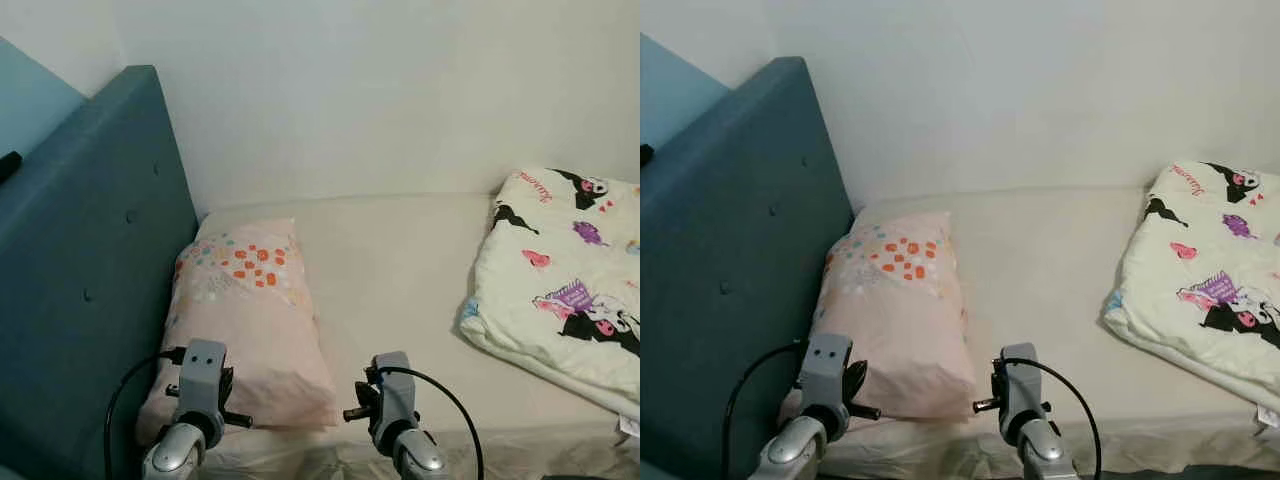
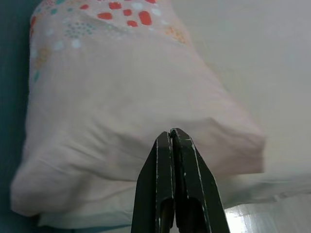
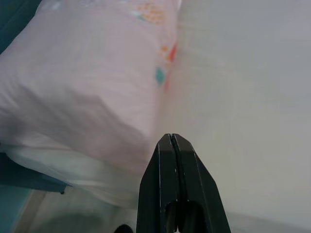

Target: Clean up the room

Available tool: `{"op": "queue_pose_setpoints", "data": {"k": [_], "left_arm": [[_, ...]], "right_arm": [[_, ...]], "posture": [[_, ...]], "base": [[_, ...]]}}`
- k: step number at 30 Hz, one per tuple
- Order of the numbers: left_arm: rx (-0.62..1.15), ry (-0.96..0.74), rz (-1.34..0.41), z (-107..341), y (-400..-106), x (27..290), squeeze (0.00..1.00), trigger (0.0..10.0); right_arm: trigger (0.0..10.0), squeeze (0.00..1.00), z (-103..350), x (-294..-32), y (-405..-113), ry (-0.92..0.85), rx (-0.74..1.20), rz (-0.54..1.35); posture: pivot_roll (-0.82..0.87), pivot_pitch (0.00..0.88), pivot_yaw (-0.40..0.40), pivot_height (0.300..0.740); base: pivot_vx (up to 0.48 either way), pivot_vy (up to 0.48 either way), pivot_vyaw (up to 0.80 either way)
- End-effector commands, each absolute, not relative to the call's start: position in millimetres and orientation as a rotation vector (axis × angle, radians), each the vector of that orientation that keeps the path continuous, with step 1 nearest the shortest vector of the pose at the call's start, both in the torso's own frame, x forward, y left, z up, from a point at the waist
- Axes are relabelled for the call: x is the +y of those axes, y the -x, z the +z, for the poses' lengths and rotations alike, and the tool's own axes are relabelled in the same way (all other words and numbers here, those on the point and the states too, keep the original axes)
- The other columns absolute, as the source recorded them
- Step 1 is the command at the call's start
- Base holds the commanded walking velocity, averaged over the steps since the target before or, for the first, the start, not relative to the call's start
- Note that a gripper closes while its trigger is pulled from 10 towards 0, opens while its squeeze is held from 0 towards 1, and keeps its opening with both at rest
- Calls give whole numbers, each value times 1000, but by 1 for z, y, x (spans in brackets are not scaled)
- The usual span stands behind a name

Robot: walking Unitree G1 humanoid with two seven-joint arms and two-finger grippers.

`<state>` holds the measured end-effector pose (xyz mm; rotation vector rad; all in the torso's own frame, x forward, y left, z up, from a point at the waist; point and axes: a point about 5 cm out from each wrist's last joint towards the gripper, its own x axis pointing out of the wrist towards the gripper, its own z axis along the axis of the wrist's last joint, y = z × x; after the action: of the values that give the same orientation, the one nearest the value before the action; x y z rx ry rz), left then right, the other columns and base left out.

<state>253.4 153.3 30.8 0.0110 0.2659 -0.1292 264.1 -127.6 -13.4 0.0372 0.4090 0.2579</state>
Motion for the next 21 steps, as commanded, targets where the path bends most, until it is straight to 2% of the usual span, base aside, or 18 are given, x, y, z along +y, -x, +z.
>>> {"op": "queue_pose_setpoints", "data": {"k": [1, 21], "left_arm": [[271, -25, -137, 31, -254, 150, 0, 10000], [272, -28, -129, 31, -253, 151, 0, 10000]], "right_arm": [[10000, 0, -15, -133, -262, -35, 416, 241], [10000, 0, -16, -134, -260, -29, 422, 245]], "posture": [[-34, 85, -4, 737], [-35, 82, -6, 737]], "base": [[0, -480, 0], [0, -480, 0]]}}
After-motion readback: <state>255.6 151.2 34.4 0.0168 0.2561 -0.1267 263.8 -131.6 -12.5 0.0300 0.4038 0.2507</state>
